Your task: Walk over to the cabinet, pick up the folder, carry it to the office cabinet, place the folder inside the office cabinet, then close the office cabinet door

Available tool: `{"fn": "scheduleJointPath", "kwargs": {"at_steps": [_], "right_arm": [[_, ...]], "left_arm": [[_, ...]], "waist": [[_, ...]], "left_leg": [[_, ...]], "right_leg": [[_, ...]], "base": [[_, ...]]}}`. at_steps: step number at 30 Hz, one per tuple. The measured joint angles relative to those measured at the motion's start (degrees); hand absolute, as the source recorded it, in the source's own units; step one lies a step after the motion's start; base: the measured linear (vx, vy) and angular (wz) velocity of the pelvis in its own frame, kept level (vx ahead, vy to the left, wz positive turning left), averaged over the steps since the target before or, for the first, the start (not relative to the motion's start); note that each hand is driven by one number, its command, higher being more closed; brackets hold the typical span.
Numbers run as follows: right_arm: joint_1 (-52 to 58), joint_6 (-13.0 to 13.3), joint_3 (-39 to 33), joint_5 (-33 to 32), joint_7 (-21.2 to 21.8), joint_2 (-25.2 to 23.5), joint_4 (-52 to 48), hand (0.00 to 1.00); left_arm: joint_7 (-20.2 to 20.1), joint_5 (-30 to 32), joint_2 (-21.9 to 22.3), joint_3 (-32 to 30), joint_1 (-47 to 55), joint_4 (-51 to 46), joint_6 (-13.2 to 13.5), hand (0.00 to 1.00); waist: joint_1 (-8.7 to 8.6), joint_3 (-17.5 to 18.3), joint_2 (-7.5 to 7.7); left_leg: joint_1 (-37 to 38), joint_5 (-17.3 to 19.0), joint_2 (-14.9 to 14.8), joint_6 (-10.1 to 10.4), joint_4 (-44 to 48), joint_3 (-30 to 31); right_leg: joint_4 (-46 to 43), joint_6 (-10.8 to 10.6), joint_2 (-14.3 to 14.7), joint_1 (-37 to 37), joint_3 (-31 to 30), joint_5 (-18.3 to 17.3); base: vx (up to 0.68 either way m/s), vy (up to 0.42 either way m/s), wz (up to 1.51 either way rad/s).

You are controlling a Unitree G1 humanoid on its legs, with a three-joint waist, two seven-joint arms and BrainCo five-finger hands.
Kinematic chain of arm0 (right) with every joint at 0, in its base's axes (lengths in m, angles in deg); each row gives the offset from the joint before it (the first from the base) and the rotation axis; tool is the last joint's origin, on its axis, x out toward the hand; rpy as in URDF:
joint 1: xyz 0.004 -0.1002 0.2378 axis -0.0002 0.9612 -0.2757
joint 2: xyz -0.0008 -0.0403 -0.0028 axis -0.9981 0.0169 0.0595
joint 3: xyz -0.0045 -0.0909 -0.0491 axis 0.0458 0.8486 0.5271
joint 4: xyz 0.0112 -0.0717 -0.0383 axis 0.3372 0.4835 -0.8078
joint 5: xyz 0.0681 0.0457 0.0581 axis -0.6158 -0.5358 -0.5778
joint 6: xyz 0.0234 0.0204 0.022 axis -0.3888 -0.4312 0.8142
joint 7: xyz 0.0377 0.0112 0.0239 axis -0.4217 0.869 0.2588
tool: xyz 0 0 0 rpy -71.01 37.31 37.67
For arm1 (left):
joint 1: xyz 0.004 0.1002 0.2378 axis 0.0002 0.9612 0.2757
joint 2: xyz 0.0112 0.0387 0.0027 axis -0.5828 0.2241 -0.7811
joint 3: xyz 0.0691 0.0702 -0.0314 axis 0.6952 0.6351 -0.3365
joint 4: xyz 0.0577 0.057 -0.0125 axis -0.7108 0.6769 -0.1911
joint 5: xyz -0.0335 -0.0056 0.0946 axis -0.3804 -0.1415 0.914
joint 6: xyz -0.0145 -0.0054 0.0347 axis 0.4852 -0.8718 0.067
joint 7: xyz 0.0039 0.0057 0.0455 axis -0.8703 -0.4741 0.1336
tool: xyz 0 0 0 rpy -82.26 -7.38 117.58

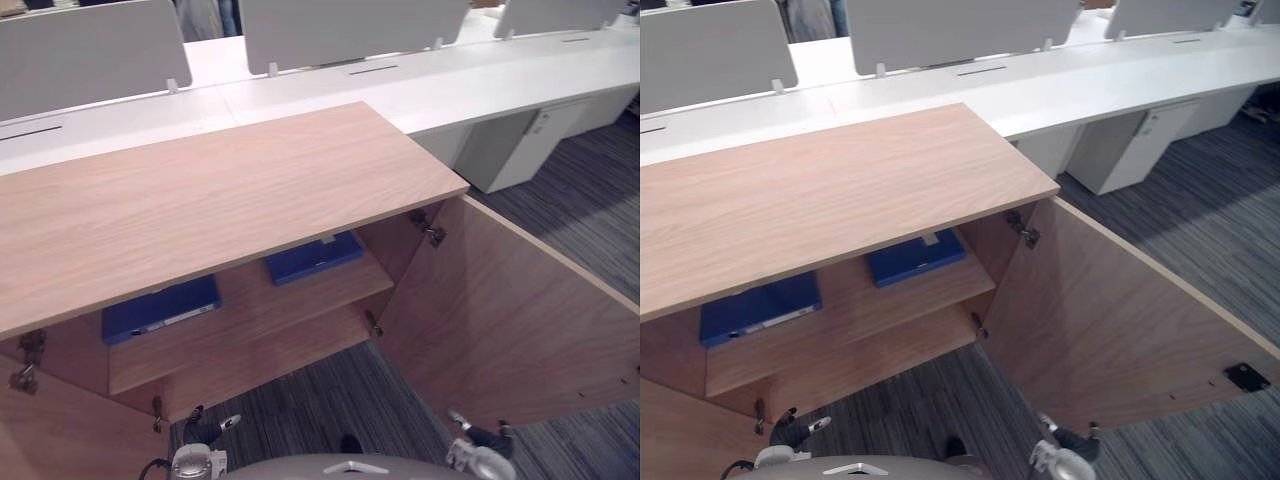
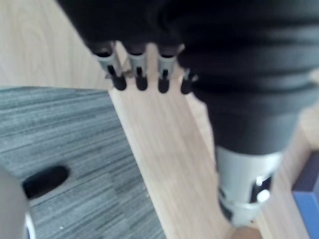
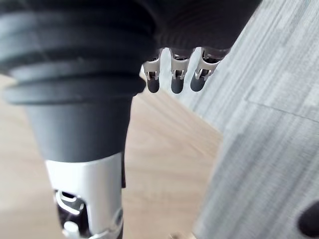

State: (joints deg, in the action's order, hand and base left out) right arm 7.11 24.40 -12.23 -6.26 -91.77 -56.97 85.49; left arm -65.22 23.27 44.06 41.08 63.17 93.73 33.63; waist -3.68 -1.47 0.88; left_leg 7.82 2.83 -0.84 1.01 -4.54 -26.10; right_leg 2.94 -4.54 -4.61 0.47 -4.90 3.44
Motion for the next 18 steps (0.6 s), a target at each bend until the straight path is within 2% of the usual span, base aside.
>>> {"fn": "scheduleJointPath", "kwargs": {"at_steps": [6, 8, 10, 13, 16, 18], "right_arm": [[-1.7, 0.2, -9.4, -2.6, -3.7, 0.7, -8.1, 0.00], [-3.5, 0.3, -11.2, -3.2, -4.1, 1.7, -9.3, 0.00], [-5.7, 0.4, -12.3, -4.4, -4.3, 4.4, -10.2, 0.00], [-9.1, 1.0, -13.6, -4.9, -4.8, 7.4, -10.1, 0.00], [-12.4, 1.3, -14.1, -5.6, -5.3, 10.4, -9.9, 0.00], [-14.2, 1.7, -14.0, -5.6, -5.2, 12.4, -8.5, 0.00]], "left_arm": [[-0.1, 0.0, -0.9, -0.5, 0.5, -4.4, 0.0, 0.00], [-0.2, 0.0, -1.0, -0.4, 0.5, -4.5, 0.0, 0.00], [-0.9, 0.0, -0.8, -0.3, 0.0, -4.5, 0.0, 0.00], [-1.4, 0.0, -0.8, -0.1, -0.4, -4.6, 0.1, 0.00], [-1.7, 0.0, -0.8, 0.5, -0.4, -4.7, 0.2, 0.00], [-1.8, 0.0, -0.8, 1.2, -0.1, -5.2, 0.2, 0.00]], "waist": [[-1.46, -0.1, -0.72], [-1.97, -0.6, -1.51], [-3.18, -1.3, -3.22], [-3.36, -1.4, -5.03], [-4.04, -2.5, -6.45], [-4.23, -2.8, -6.74]], "left_leg": [[0.3, 1.6, -0.5, 0.2, 0.5, -3.3], [-0.4, 3.2, -0.9, -0.4, 3.2, -4.1], [-1.0, 4.7, -1.2, -0.9, 5.3, -4.4], [-1.8, 5.8, -1.1, -1.2, 6.3, -4.5], [-1.7, 6.6, -1.4, -1.2, 7.2, -4.7], [-1.7, 7.3, -1.7, -1.1, 8.0, -5.4]], "right_leg": [[-0.3, 0.0, 1.0, 1.3, -3.0, 0.0], [-0.4, 0.0, 1.1, 1.8, -4.1, 0.0], [-0.4, 0.0, 1.1, 1.9, -4.4, 0.0], [-0.7, 0.0, 1.2, 3.4, -6.1, 0.0], [-1.4, 0.0, 1.5, 3.8, -6.9, 0.1], [-1.7, 0.0, 1.7, 4.2, -7.2, 0.1]], "base": [[0.05, -0.020, -0.34], [0.04, -0.029, -0.31], [0.03, -0.029, -0.24], [0.02, -0.030, -0.36], [0.00, -0.041, -0.22], [-0.05, -0.053, -0.21]]}}
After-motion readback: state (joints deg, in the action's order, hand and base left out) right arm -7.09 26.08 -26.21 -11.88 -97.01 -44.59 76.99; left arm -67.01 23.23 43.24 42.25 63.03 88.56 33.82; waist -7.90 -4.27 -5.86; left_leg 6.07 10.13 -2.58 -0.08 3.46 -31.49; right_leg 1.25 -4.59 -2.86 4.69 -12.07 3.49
